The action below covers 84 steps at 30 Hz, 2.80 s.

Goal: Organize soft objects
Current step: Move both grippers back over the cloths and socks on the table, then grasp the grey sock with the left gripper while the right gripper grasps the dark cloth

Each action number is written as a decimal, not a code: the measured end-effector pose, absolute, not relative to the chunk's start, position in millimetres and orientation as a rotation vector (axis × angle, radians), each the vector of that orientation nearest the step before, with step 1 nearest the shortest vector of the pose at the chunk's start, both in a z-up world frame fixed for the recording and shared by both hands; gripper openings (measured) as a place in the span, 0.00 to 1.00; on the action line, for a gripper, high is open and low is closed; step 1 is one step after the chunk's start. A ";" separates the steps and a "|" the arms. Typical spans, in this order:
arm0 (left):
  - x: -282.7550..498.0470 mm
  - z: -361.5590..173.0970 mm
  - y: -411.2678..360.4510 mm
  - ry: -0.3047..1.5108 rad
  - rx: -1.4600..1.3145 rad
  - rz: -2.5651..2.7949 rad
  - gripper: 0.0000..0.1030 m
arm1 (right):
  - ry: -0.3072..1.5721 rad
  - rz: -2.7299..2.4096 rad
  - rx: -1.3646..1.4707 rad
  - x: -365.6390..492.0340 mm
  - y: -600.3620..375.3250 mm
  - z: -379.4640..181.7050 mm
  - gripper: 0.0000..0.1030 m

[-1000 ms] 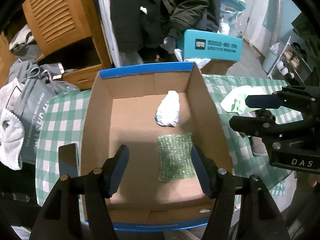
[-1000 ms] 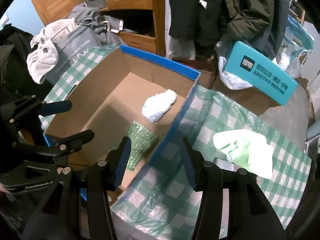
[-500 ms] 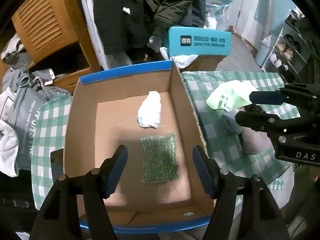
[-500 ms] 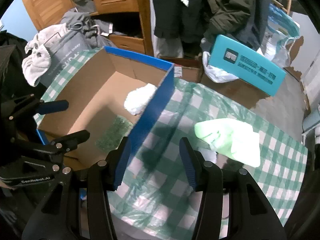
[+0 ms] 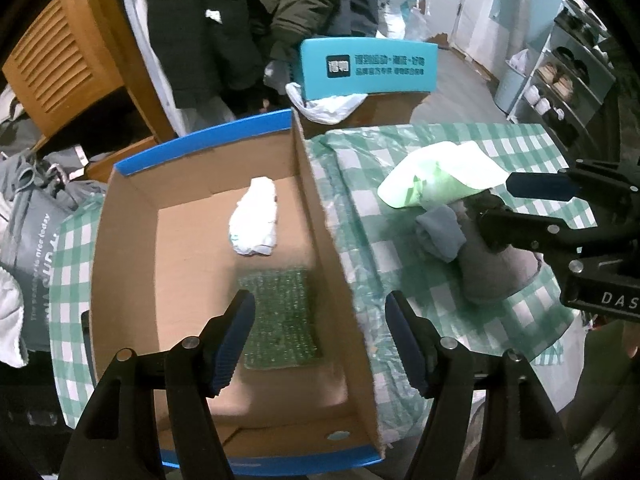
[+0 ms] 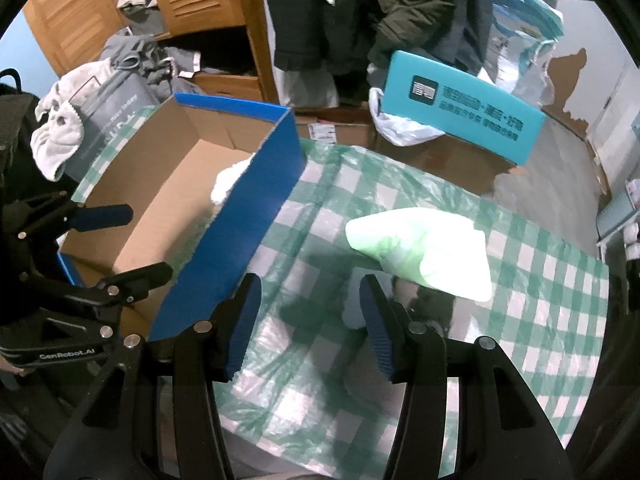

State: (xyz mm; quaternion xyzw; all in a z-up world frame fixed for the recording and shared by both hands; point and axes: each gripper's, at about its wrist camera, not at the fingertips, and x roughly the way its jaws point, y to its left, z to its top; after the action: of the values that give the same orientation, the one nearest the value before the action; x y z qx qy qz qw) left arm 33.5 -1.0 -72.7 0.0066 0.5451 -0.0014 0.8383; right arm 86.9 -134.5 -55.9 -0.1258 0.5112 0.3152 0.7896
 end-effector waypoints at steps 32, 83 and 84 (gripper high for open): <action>58.2 -93.3 -65.0 1.192 0.091 -0.027 0.75 | 1.179 0.519 -0.229 101.2 -221.3 -103.0 0.50; 123.3 -181.0 -107.9 1.332 -0.003 -0.112 0.77 | 1.260 0.525 -0.180 140.2 -235.3 -156.4 0.28; 124.9 -180.8 -109.7 1.329 -0.006 -0.114 0.77 | 1.268 0.530 -0.145 141.7 -240.3 -156.5 0.27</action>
State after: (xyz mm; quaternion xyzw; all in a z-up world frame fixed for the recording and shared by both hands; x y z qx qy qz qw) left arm 124.9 -109.7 -180.8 -0.0026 0.6161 -0.0530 0.7859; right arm 141.7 -240.3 -156.5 -0.0666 0.5847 0.2442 0.7707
